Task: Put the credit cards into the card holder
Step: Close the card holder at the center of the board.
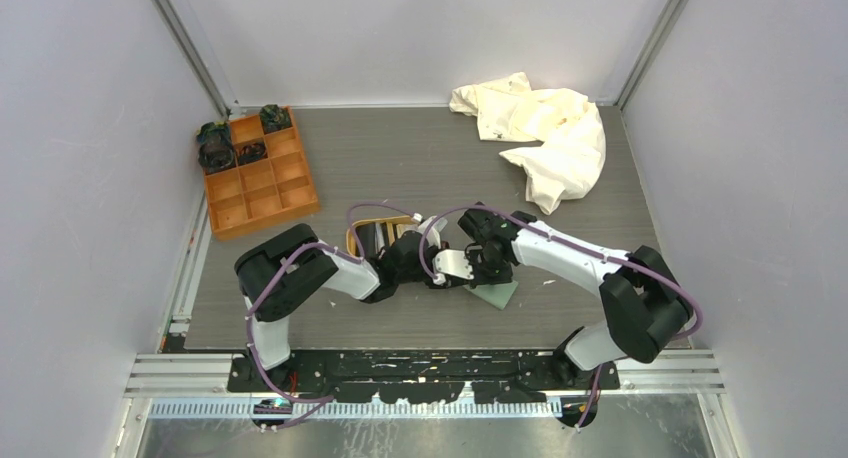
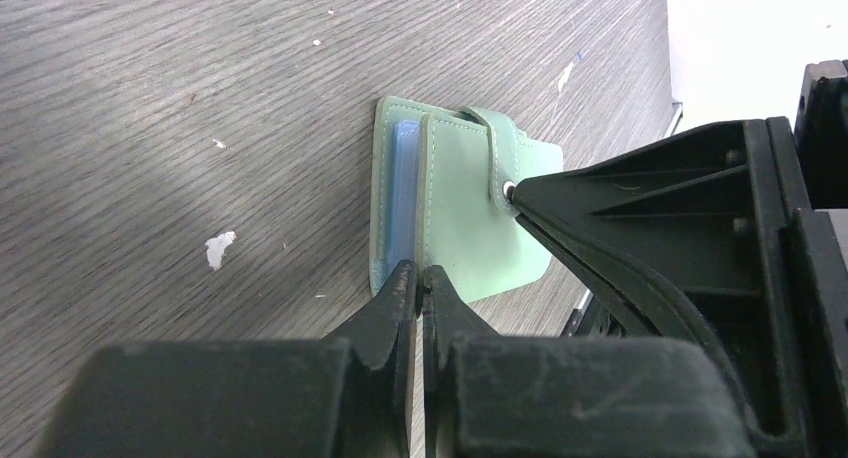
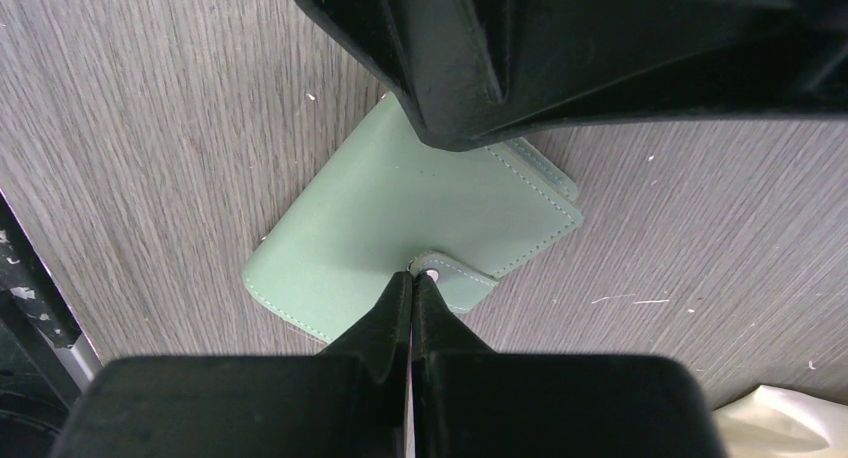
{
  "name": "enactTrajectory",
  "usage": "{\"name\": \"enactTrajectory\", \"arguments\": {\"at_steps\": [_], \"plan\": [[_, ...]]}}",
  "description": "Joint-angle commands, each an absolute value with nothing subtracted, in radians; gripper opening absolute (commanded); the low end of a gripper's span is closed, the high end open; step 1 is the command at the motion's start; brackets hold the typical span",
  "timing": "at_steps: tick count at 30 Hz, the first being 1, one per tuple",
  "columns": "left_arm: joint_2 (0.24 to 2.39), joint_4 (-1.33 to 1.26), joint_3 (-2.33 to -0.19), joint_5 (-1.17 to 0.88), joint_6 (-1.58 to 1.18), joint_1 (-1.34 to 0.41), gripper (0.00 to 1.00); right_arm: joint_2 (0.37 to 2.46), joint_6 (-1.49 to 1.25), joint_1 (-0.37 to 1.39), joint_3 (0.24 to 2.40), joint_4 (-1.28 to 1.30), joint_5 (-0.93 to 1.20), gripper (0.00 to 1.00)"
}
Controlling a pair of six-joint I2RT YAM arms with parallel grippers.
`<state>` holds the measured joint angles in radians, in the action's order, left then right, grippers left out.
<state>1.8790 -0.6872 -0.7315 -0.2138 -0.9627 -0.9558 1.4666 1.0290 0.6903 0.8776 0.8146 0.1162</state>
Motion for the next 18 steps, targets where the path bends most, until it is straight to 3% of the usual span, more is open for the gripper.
{"name": "enactTrajectory", "arguments": {"at_steps": [1,16,18], "plan": [[1.854,-0.734,-0.718,-0.228,-0.959,-0.961,0.02,1.534,1.019,0.718,0.808,0.880,0.184,0.01],[1.878,-0.850,-0.675,-0.235,-1.000,-0.960,0.06,1.518,1.021,0.718,0.746,0.860,0.148,0.01],[1.873,-0.853,-0.673,-0.234,-1.000,-0.960,0.08,1.501,0.957,0.717,0.765,0.827,0.155,0.11]]}}
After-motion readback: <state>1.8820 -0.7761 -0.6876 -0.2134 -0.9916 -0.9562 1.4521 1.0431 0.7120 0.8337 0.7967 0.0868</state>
